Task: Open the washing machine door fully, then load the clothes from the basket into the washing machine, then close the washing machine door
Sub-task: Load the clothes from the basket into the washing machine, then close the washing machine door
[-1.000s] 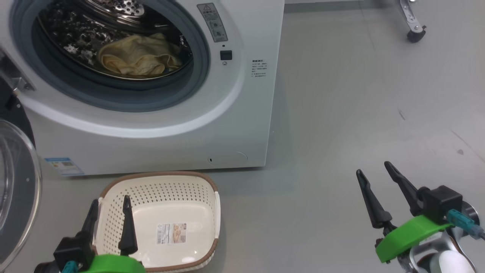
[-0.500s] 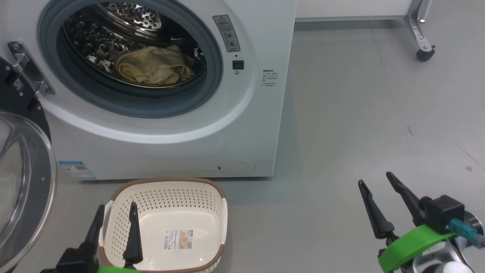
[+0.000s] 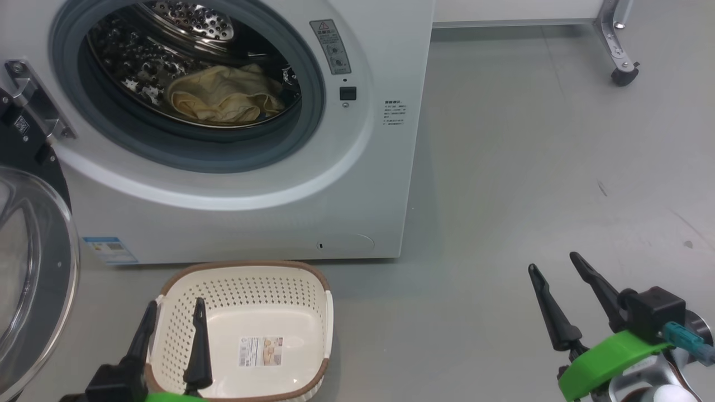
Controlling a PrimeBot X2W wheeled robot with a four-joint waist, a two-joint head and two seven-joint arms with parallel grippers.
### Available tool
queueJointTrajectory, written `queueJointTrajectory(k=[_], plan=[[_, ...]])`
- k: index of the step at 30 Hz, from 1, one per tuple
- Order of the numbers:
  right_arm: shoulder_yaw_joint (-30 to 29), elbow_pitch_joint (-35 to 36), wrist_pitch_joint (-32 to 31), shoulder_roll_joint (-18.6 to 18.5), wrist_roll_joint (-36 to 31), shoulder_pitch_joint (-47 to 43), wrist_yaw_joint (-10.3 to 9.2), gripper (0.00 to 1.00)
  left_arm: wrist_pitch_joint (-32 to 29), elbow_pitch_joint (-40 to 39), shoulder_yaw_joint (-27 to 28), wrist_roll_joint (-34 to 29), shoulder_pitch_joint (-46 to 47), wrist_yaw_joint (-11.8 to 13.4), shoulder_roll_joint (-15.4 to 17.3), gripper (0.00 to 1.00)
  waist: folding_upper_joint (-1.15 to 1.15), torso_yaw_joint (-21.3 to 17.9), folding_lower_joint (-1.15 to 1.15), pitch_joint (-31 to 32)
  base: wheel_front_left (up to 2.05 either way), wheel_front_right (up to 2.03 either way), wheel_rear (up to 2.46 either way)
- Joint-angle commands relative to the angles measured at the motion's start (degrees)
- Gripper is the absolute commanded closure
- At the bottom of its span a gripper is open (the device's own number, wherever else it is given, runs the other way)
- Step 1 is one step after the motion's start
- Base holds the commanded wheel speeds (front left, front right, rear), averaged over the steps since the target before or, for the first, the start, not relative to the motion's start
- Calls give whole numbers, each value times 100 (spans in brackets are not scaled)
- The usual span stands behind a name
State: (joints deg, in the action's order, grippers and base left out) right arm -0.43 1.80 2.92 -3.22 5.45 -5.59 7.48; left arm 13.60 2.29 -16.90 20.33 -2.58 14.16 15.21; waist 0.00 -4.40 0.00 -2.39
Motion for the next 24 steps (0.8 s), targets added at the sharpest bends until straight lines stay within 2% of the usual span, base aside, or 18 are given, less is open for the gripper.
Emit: queueJointTrajectory(k=[1,12,24], plan=[[88,202,-18,-79,-52,148,1,0,43,-129,209,12,277,295,121,0,0,-9,0,-6,0,0,0],[61,207,-18,-54,-54,161,1,0,57,-93,187,-41,335,360,137,0,0,-3,0,-36,-22,22,0],[18,186,1,-35,-62,181,1,0,59,-88,117,-22,376,326,158,0,0,88,0,-78,-146,146,0]])
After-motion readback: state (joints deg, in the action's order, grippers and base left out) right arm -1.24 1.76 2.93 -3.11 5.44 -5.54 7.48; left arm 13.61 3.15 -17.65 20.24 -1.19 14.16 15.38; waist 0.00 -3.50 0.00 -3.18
